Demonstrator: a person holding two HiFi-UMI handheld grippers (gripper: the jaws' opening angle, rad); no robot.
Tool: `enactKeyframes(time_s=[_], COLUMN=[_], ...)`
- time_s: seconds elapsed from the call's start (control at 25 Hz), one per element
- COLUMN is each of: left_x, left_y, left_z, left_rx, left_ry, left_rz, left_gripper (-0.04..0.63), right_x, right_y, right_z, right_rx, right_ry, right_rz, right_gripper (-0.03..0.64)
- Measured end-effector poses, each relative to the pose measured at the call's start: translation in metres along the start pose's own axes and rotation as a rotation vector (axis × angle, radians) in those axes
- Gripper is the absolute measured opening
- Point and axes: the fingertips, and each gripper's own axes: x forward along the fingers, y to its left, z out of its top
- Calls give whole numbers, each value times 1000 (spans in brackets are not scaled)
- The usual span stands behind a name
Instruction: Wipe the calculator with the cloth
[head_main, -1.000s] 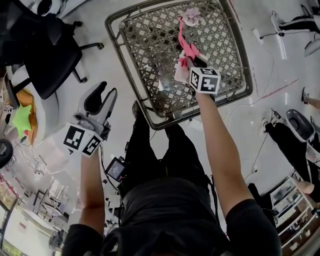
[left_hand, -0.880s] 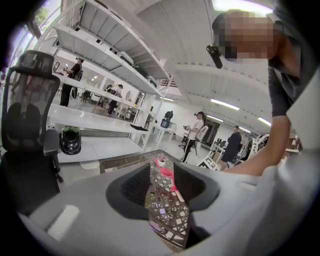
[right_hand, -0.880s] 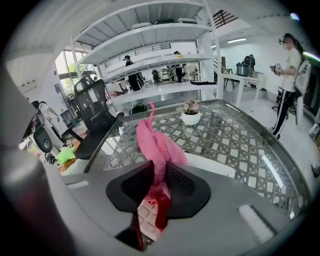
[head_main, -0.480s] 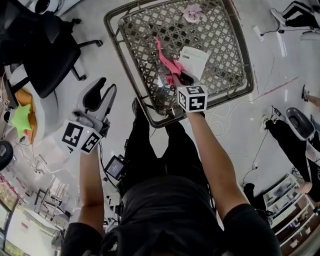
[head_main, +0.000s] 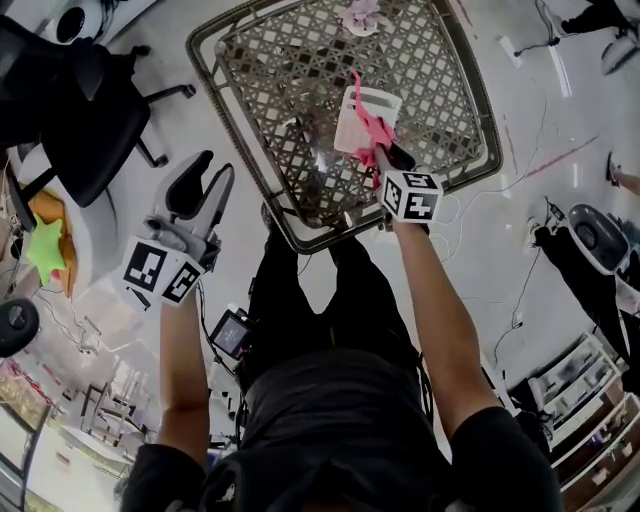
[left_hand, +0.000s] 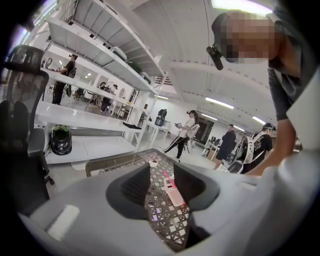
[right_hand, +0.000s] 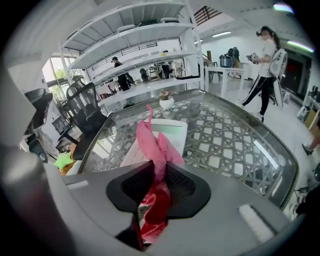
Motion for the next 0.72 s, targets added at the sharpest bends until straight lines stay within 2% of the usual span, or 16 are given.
enactKeyframes(time_s=[0.16,0.36,0.72], left_x=[0,-3,-22], left_y=[1,2,14], left_z=[-1,-7,-12], left_rx=[-2,-8,-22], left_ry=[1,3,0], left_rz=[1,15,44], left_gripper=[178,178,178], right_x=[6,22,48], right_y=[-26,-40,0], right_z=[25,54,94], right_rx=[15,-21,-52], right_ry=[-29,-55,-88], right_rz=[-44,-63,-27], right_gripper=[78,78,78])
